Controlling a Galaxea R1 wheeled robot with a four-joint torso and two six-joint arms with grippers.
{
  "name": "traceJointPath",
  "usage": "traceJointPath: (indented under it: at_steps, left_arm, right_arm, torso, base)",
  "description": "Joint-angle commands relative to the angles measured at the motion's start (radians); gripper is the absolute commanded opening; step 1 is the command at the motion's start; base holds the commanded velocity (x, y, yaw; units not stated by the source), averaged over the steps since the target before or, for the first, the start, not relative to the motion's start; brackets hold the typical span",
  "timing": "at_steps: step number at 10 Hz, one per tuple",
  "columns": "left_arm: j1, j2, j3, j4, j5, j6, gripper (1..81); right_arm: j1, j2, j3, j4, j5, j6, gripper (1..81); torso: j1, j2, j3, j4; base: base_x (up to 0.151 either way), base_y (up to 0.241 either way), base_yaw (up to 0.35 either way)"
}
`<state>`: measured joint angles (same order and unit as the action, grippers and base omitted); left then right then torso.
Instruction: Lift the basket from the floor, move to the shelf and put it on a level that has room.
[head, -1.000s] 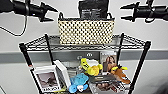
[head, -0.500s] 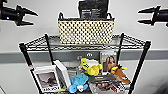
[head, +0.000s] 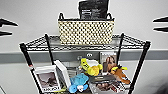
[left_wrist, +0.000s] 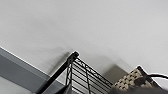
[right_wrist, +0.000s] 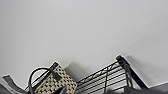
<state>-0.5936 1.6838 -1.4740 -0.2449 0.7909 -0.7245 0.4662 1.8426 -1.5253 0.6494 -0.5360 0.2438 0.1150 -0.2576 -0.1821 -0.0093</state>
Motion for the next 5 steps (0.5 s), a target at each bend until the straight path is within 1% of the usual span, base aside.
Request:
traceJointPath:
  at_steps: [1,3,5]
  left_arm:
    - [-0.025,-0.068,0.011,0.059,0.036,0.078,81.1]
    - [0.034,-0.117,0.004,0.061,0.036,0.122,81.1]
    - [0.145,-0.157,-0.015,0.058,0.025,0.169,81.1]
  right_arm:
    - [0.028,-0.058,-0.028,-0.059,-0.067,0.002,81.1]
    - [-0.03,-0.089,-0.028,-0.083,-0.075,-0.001,81.1]
    - [-0.137,-0.11,-0.035,-0.1,-0.076,-0.004,81.1]
  torso:
    - [0.0,0.0,0.0,0.0]
    - [0.0,0.0,0.0,0.0]
    - [0.0,-0.001,0.001,0.0]
  base:
    - [0.0,0.0,0.0]
    - [0.0,0.0,0.0]
    - [0.0,0.0,0.0]
